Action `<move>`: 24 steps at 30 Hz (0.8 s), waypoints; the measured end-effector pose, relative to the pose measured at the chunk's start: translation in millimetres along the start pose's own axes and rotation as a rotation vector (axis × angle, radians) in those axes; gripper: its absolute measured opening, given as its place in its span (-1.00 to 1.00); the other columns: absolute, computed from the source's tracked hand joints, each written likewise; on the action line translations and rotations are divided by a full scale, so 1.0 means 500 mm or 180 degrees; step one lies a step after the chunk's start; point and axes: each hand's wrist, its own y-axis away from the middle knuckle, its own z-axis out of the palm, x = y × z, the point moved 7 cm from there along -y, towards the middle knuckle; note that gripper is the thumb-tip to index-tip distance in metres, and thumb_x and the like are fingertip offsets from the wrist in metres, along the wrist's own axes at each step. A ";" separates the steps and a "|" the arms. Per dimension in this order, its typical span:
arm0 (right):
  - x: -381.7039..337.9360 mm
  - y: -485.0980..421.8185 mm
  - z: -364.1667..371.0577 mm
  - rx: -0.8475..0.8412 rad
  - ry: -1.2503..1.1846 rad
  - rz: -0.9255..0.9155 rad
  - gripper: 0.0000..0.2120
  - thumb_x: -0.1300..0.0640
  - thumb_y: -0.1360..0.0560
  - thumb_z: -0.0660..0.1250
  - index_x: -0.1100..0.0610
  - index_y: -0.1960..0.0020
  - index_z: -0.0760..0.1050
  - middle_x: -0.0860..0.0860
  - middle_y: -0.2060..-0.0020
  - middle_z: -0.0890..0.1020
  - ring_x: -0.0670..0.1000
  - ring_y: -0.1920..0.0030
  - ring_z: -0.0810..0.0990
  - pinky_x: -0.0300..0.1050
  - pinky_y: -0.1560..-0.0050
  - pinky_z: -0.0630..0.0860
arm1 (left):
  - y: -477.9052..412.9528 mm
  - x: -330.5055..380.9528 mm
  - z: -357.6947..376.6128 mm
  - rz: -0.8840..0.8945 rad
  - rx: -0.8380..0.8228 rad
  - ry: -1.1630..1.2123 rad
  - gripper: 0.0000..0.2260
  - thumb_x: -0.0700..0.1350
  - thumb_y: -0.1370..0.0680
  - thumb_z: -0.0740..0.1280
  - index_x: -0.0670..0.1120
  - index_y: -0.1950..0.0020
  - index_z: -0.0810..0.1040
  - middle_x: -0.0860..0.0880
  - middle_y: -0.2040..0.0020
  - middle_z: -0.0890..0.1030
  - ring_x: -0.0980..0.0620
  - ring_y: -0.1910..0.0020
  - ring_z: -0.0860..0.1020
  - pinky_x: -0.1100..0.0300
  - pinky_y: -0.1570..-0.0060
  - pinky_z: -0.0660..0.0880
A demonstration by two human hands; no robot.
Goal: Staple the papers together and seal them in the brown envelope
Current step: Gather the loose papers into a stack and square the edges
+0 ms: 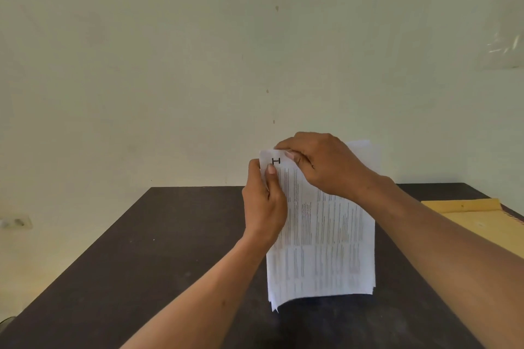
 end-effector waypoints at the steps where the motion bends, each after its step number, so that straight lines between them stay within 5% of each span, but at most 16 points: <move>1: -0.002 -0.003 -0.007 0.0078 0.0028 -0.0028 -0.71 0.13 -0.64 0.17 0.03 -0.28 0.56 -0.04 0.01 0.68 0.06 0.02 0.64 0.12 -0.03 0.55 | -0.005 0.006 0.001 0.0038 0.0011 0.0028 -0.80 -0.04 -0.69 0.11 -0.12 0.02 0.40 0.06 0.31 0.45 0.19 0.42 0.39 0.28 0.41 0.40; 10: -0.016 0.000 -0.006 -0.0043 0.0160 -0.0123 -0.65 0.19 -0.62 0.16 0.00 -0.34 0.54 -0.03 0.05 0.65 0.06 0.08 0.62 0.10 -0.01 0.54 | -0.006 0.007 0.013 0.0126 -0.0087 0.0090 -0.73 -0.04 -0.71 0.06 -0.14 0.02 0.45 -0.14 0.24 0.49 0.14 0.35 0.39 0.19 0.36 0.40; 20: -0.008 0.006 -0.006 -0.0073 0.0189 -0.0086 -0.64 0.21 -0.62 0.17 -0.01 -0.34 0.54 -0.04 -0.03 0.66 0.07 0.01 0.63 0.04 0.00 0.54 | -0.003 -0.008 0.023 -0.0028 -0.0318 0.0034 -0.80 -0.02 -0.69 0.13 -0.04 -0.04 0.51 -0.06 0.15 0.60 0.03 0.23 0.56 0.24 0.28 0.50; 24: 0.011 0.010 -0.002 -0.0100 0.0091 0.0078 -0.66 0.13 -0.65 0.17 -0.02 -0.39 0.49 -0.05 -0.14 0.65 0.06 -0.12 0.62 0.09 -0.15 0.52 | 0.014 -0.027 0.026 -0.0049 -0.0336 -0.0045 -0.77 0.01 -0.68 0.15 -0.10 0.01 0.48 0.02 0.28 0.52 0.19 0.39 0.45 0.30 0.38 0.44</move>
